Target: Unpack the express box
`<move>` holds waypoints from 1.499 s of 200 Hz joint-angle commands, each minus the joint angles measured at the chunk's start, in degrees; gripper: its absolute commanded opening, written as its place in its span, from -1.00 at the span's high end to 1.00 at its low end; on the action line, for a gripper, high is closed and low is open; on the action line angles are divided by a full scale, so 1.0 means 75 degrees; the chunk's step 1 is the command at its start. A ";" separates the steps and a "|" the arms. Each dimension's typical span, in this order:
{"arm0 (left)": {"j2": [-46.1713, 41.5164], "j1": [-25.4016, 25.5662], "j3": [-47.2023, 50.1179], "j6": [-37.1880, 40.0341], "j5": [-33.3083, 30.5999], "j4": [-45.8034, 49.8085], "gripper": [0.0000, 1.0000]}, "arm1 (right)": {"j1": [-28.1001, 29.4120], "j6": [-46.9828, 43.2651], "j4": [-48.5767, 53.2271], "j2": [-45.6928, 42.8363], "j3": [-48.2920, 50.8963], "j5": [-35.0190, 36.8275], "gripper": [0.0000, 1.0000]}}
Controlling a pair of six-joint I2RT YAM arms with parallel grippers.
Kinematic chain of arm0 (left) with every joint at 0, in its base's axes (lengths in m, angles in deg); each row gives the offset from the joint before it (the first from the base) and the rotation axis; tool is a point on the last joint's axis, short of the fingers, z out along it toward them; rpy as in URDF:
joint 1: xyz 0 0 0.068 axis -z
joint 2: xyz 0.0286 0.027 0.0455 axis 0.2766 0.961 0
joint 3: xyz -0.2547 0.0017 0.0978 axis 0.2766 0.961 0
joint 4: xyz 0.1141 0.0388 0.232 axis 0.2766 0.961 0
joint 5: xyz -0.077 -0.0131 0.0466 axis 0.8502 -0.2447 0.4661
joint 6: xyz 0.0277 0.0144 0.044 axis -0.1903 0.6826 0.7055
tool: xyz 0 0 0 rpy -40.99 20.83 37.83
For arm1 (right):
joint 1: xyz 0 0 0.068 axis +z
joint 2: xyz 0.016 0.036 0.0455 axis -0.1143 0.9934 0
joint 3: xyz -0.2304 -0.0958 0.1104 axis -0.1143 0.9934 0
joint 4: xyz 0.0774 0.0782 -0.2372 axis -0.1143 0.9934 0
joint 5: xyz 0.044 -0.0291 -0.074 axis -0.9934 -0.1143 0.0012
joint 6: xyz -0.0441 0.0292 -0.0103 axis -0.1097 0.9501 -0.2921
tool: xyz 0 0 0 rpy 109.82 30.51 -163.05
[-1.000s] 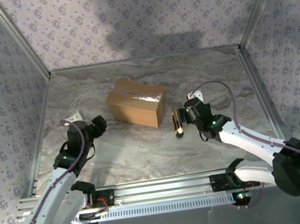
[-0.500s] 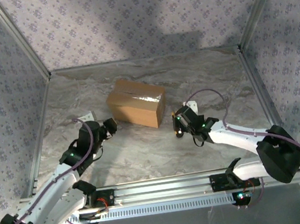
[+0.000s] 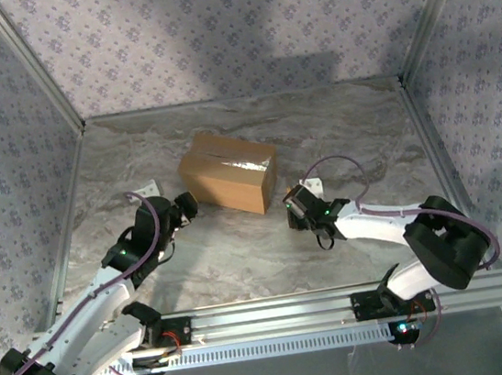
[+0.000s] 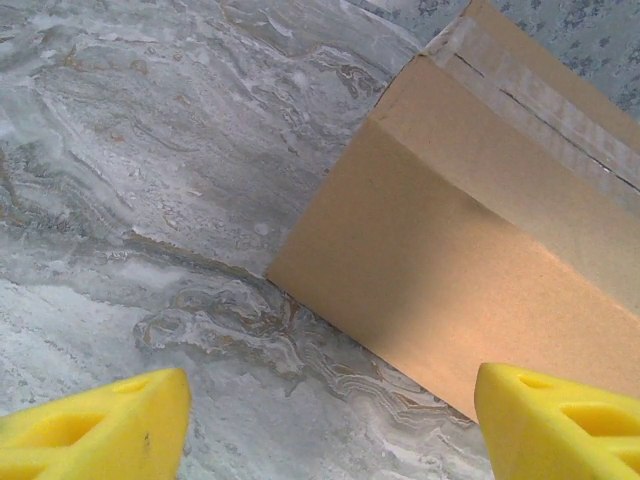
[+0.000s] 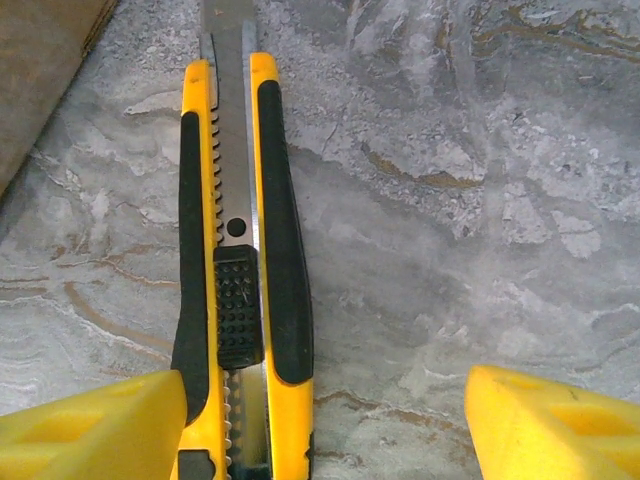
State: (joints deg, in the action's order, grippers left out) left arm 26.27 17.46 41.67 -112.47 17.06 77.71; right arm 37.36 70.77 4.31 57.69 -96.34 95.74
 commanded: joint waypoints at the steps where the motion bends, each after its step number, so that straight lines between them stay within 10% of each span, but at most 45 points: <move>1: -0.0072 0.0072 -0.0224 -0.0004 -0.0220 -0.0139 -0.50 | 0.0062 0.0181 0.0247 0.0236 -0.0368 0.0140 -0.49; 300: -0.0235 0.0242 -0.0387 0.0283 -0.0821 0.0362 -0.50 | 0.0097 0.0388 0.0490 0.1276 -0.0897 -0.0136 0.32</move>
State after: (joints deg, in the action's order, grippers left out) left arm 25.55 18.95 40.80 -111.35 12.49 79.22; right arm 38.21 73.11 5.66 67.20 -102.59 95.28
